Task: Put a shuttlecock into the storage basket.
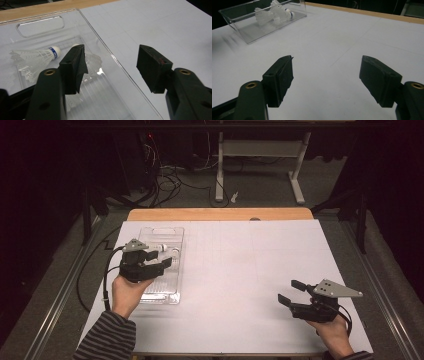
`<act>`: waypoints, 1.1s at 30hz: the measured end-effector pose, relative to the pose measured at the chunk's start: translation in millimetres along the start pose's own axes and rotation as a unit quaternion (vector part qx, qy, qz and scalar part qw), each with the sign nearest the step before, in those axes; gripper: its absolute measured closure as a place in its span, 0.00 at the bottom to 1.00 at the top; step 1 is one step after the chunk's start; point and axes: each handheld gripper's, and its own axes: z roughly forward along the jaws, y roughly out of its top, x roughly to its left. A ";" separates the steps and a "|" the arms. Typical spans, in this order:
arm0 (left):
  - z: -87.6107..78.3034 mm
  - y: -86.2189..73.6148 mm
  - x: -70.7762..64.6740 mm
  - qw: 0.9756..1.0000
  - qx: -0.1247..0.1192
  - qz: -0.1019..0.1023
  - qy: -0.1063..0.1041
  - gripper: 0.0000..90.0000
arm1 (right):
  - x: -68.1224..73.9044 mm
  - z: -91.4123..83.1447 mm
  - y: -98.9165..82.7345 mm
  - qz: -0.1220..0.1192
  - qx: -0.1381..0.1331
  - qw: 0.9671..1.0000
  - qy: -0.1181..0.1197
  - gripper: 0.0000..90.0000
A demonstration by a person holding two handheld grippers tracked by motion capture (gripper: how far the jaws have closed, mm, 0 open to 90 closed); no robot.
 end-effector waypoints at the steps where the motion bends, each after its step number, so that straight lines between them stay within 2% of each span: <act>1: 0.0 -0.2 -0.2 1.000 0.000 0.000 -0.001 0.46 | 0.0 -0.1 0.0 0.000 -0.001 1.000 0.000 0.31; 33: -16.2 -10.1 -7.3 1.000 -0.004 0.004 -0.026 0.45 | 0.3 0.0 0.1 0.001 -0.001 1.000 0.002 0.31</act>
